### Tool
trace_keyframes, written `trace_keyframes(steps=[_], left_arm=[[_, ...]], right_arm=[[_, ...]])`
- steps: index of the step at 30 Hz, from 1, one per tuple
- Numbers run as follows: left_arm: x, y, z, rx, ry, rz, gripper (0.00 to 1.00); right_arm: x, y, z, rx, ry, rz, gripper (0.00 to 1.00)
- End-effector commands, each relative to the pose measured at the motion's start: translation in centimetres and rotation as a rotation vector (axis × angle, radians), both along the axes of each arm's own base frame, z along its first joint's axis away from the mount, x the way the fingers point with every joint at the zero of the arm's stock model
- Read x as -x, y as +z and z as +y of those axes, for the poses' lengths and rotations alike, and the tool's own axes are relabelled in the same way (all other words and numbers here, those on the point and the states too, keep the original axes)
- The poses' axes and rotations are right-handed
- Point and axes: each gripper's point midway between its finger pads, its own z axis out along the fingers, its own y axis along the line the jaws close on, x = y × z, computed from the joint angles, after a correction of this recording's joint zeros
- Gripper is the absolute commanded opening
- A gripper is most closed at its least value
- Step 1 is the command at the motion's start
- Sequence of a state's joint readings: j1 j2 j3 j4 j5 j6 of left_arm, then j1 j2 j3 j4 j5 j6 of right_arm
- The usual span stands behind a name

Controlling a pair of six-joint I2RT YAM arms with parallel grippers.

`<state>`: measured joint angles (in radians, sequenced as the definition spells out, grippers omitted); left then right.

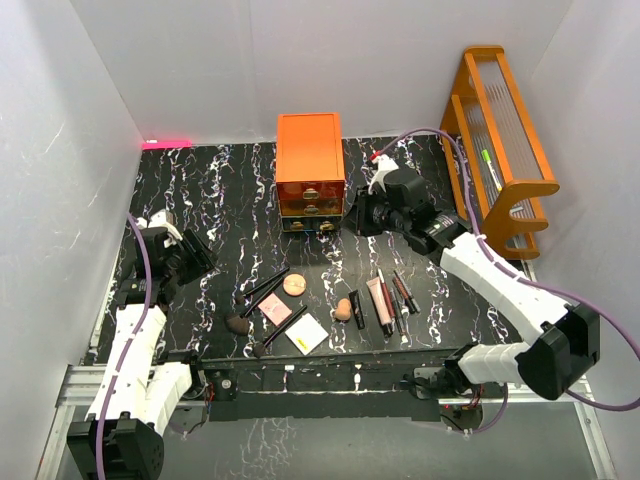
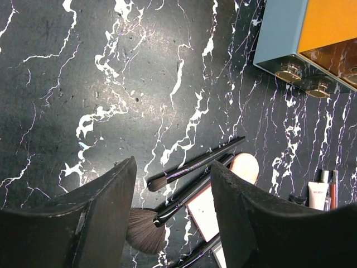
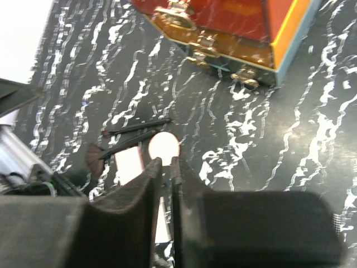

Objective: Organize the makeup
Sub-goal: Open the drawer in the storage box.

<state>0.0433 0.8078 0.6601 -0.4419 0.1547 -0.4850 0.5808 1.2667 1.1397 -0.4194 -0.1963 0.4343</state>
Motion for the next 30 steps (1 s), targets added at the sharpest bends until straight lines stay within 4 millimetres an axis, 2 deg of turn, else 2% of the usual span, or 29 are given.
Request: trace_keyframes(steps=[1,2,5,7,15,19,24,30], left_arm=[[-0.2,1.4,-0.4,0.007,-0.024,-0.039,0.54],[-0.1,1.3,-0.4,0.008,-0.023,-0.036,0.57],[-0.1,1.1,-0.2,0.005,-0.007,-0.023,0.62],[-0.1,1.0,0.0,0.001,0.005,-0.018,0.66],[0.0,1.0,0.3,-0.006,0.029,-0.014,0.69],[0.0,1.0,0.3,-0.002,0.029,-0.014,0.69],[0.0,1.0,0.2,-0.001,0.029,-0.014,0.69],[0.1,1.1,0.0,-0.001,0.022,-0.017,0.69]], right_arm=[[-2.9,3.6,-0.9,0.009,-0.113,-0.121,0.31],[-3.1,3.7,-0.9,0.002,-0.125,-0.125,0.42],[-3.8,3.5,-0.4,-0.008,-0.141,-0.116,0.63],[-4.1,3.2,0.2,-0.009,-0.148,-0.111,0.67],[-5.1,2.5,3.8,0.079,-0.202,-0.135,0.69],[-6.0,2.0,5.4,0.127,-0.259,-0.145,0.66],[-7.8,1.0,5.8,0.198,-0.363,-0.143,0.64],[-9.1,0.4,5.9,0.26,-0.424,-0.147,0.64]])
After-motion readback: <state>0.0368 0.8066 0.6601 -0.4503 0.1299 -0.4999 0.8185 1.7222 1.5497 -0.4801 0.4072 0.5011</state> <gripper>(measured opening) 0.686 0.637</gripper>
